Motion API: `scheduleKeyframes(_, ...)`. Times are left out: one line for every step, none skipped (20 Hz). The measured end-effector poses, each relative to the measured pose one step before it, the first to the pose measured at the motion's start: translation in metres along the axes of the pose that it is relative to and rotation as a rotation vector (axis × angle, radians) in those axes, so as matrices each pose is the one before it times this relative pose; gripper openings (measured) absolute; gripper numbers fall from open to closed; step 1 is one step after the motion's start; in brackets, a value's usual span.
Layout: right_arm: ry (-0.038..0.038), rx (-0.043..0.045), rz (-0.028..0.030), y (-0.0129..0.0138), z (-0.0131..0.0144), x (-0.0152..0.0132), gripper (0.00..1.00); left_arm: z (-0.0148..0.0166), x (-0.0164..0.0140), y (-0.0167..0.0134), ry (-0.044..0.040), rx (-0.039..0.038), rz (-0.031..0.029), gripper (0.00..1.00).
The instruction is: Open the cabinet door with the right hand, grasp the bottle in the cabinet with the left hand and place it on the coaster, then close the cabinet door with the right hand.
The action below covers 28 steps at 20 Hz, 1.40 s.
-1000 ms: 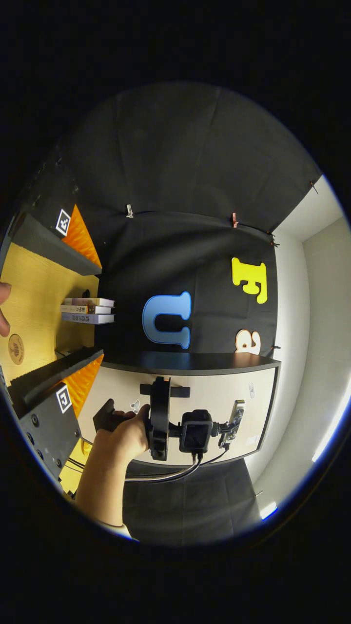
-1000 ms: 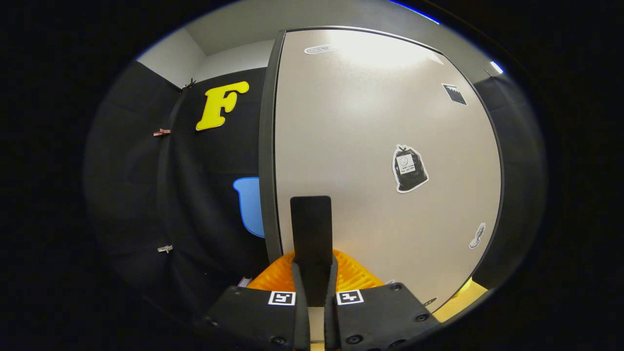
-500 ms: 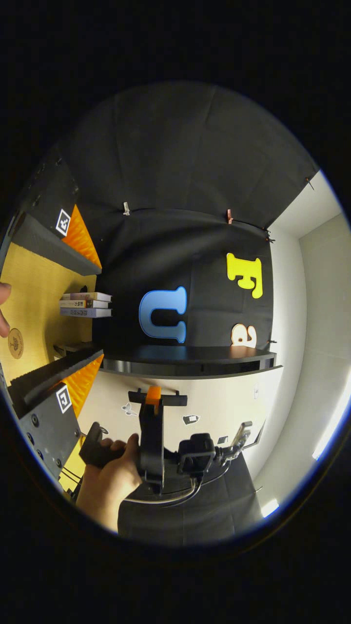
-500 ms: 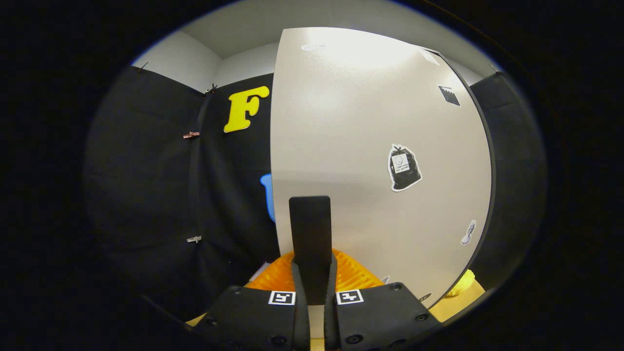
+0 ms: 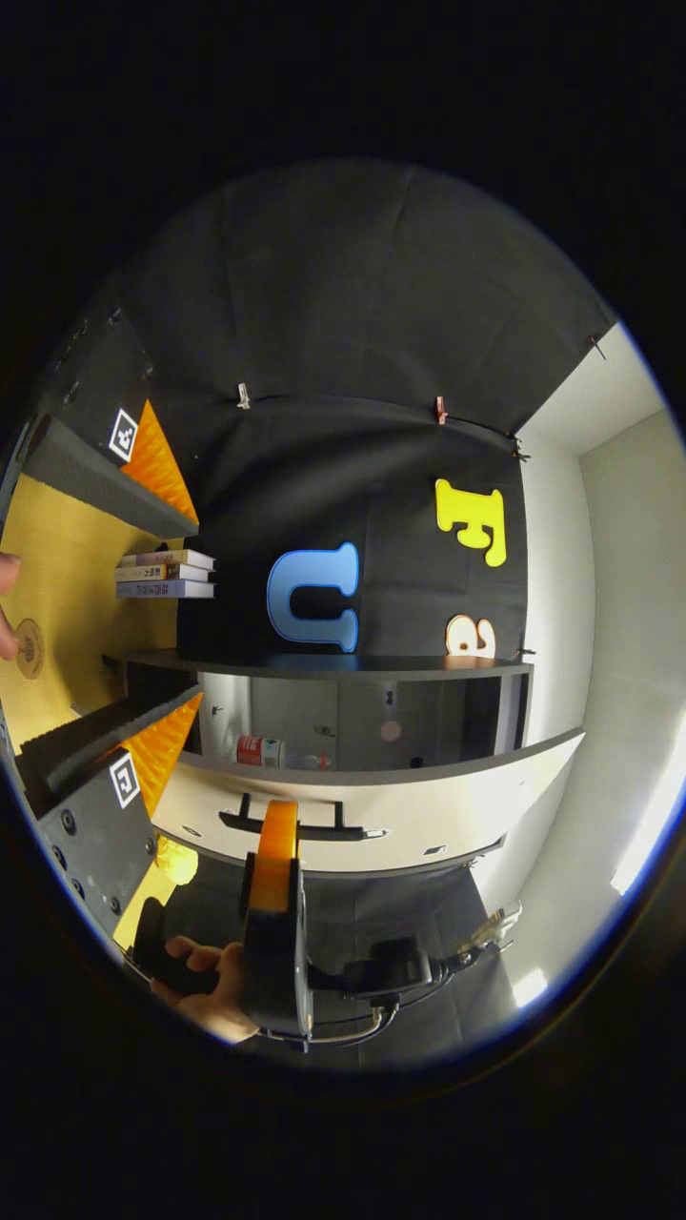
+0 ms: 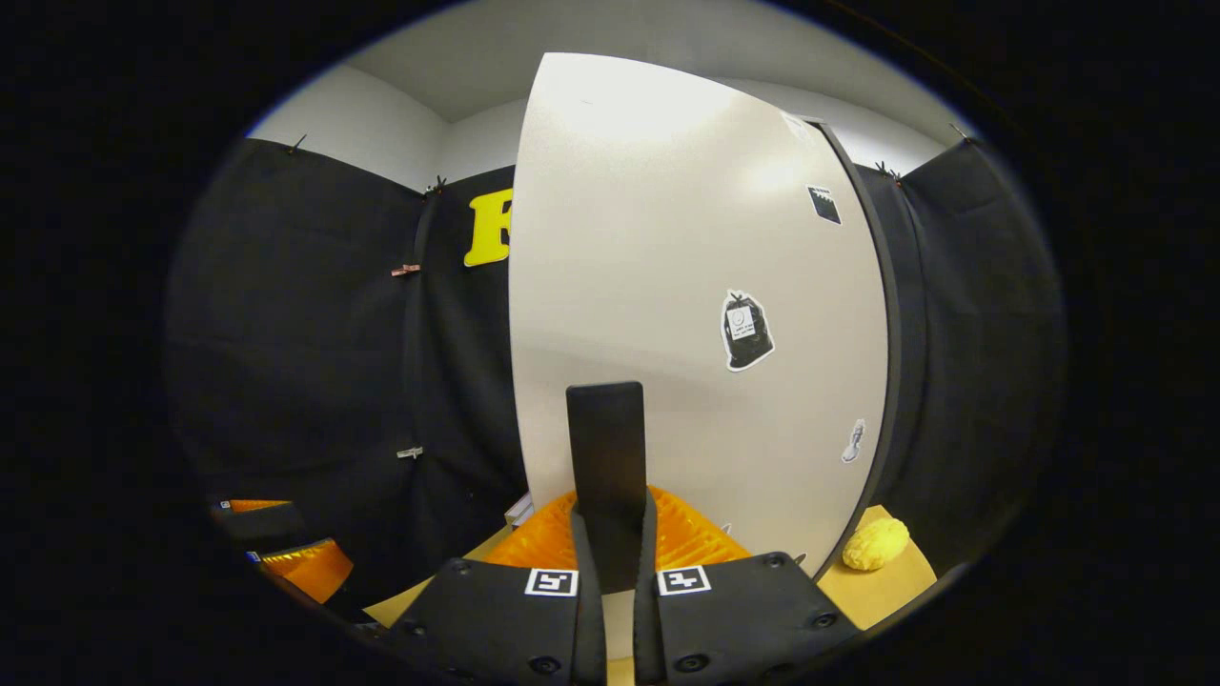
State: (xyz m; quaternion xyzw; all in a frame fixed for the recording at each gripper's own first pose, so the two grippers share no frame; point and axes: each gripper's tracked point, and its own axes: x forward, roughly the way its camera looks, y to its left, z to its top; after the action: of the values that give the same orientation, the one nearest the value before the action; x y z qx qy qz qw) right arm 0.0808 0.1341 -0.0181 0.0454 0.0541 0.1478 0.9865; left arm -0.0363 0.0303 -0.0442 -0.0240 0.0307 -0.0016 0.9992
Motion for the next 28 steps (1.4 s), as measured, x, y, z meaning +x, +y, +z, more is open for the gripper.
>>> scheduleKeyframes(-0.00154,0.00585,-0.00454,-0.00127,-0.00047,-0.00274,0.16,-0.00008,0.00007,-0.00530,-0.00115,0.00206,-0.00597,0.95)
scheduleKeyframes(0.00243,0.00184,-0.00158,-0.00348,0.00041,-0.00560,0.16,0.00068,-0.00047,-0.00582,-0.00071,0.00196,-0.00628,0.95)
scheduleKeyframes(-0.00040,0.00537,-0.00354,-0.00580,0.00095,-0.00609,0.15,0.00108,0.00090,-0.00680,-0.00159,0.00029,-0.00928,0.95)
scheduleKeyframes(0.00160,0.00214,-0.00235,-0.00596,0.00009,-0.00819,0.15,0.00079,0.00025,-0.00695,-0.00218,0.00011,-0.01091,0.95)
scheduleKeyframes(-0.00092,0.00266,-0.00260,-0.00631,0.00141,-0.00799,0.15,0.00046,0.00157,-0.00561,-0.00101,0.00105,-0.00921,0.95)
scheduleKeyframes(0.00422,0.00124,-0.00360,-0.00513,0.00085,-0.00672,0.15,0.00189,0.00114,-0.00573,-0.00254,0.00158,-0.00774,0.95)
scheduleKeyframes(-0.00100,0.00183,-0.00570,-0.00600,0.00017,-0.00829,0.15,0.00113,0.00093,-0.00629,-0.00323,0.00185,-0.00858,0.95)
scheduleKeyframes(0.00628,0.00093,-0.00374,-0.00602,0.00013,-0.00681,0.15,0.00245,0.00198,-0.00554,-0.00482,0.00270,-0.00633,0.95)
scheduleKeyframes(0.00225,0.00323,-0.00539,-0.00579,0.00067,-0.00620,0.15,0.00146,0.00130,-0.00555,-0.00341,0.00381,-0.00391,0.95)
scheduleKeyframes(0.00293,-0.00024,-0.00516,-0.00591,-0.00013,-0.00616,0.15,0.00227,0.00144,-0.00530,-0.00502,0.00358,-0.00369,0.95)
scheduleKeyframes(0.00116,-0.00343,-0.00422,-0.00674,0.00103,-0.00602,0.15,0.00058,0.00087,-0.00550,-0.00128,0.00397,-0.00453,0.95)
scheduleKeyframes(0.00014,-0.00592,-0.00504,-0.00561,0.00014,-0.00614,0.15,0.00175,0.00153,-0.00509,-0.00246,0.00296,-0.00394,0.95)
scheduleKeyframes(-0.00238,-0.00768,-0.00592,-0.00634,0.00076,-0.00383,0.15,0.00065,0.00100,-0.00570,-0.00157,0.00183,-0.00515,0.95)
scheduleKeyframes(-0.00198,-0.00462,-0.00616,-0.00595,0.00046,-0.00425,0.14,0.00090,0.00087,-0.00530,-0.00057,0.00052,-0.00325,0.95)
scheduleKeyframes(-0.00248,-0.00062,-0.00524,-0.00707,0.00057,-0.00473,0.14,-0.00003,0.00106,-0.00535,0.00072,0.00041,-0.00145,0.95)
scheduleKeyframes(-0.00226,-0.00113,-0.00433,-0.00579,0.00021,-0.00442,0.14,0.00013,0.00115,-0.00451,0.00112,0.00104,-0.00103,0.95)
scheduleKeyframes(-0.00285,-0.00445,-0.00380,-0.00498,0.00098,-0.00375,0.14,-0.00009,0.00090,-0.00504,0.00071,0.00195,-0.00114,0.95)
scheduleKeyframes(0.00123,-0.00509,-0.00360,-0.00469,0.00054,-0.00283,0.14,0.00086,0.00084,-0.00451,-0.00043,0.00455,-0.00139,0.95)
scheduleKeyframes(0.00076,-0.00083,-0.00666,-0.00728,0.00030,-0.00380,0.14,0.00024,0.00094,-0.00426,-0.00039,0.00594,0.00098,0.95)
scheduleKeyframes(0.00108,-0.00313,-0.00656,-0.00714,0.00024,-0.00342,0.14,0.00135,0.00013,-0.00328,-0.00208,0.00521,0.00218,0.95)
scheduleKeyframes(-0.00135,-0.00498,-0.00773,-0.00675,0.00060,-0.00334,0.14,0.00019,0.00200,-0.00389,-0.00126,0.00318,-0.00041,0.95)
scheduleKeyframes(-0.00124,-0.00234,-0.01060,-0.00706,0.00092,-0.00282,0.14,0.00140,0.00123,-0.00416,-0.00197,0.00140,-0.00031,0.95)
scheduleKeyframes(-0.00198,-0.00081,-0.01329,-0.00867,0.00083,-0.00048,0.14,0.00094,0.00058,-0.00425,-0.00204,-0.00304,-0.00006,0.95)
scheduleKeyframes(-0.00407,-0.00133,-0.01496,-0.00827,0.00083,-0.00087,0.14,0.00121,0.00093,-0.00417,-0.00034,-0.00653,-0.00262,0.92)
scheduleKeyframes(-0.00388,-0.00390,-0.01466,-0.00770,0.00076,-0.00165,0.13,0.00038,0.00151,-0.00400,0.00194,-0.00681,-0.00202,0.94)
scheduleKeyframes(-0.00261,-0.00546,-0.01214,-0.00768,0.00073,-0.00093,0.13,0.00126,0.00189,-0.00367,0.00138,-0.00337,0.00079,0.94)
scheduleKeyframes(-0.00193,-0.00553,-0.01205,-0.00645,-0.00017,-0.00053,0.13,0.00182,0.00183,-0.00373,-0.00216,0.00040,0.00162,0.92)
scheduleKeyframes(-0.00090,-0.00474,-0.01268,-0.00742,0.00033,-0.00076,0.13,0.00235,0.00213,-0.00362,-0.00376,0.00311,0.00039,0.95)
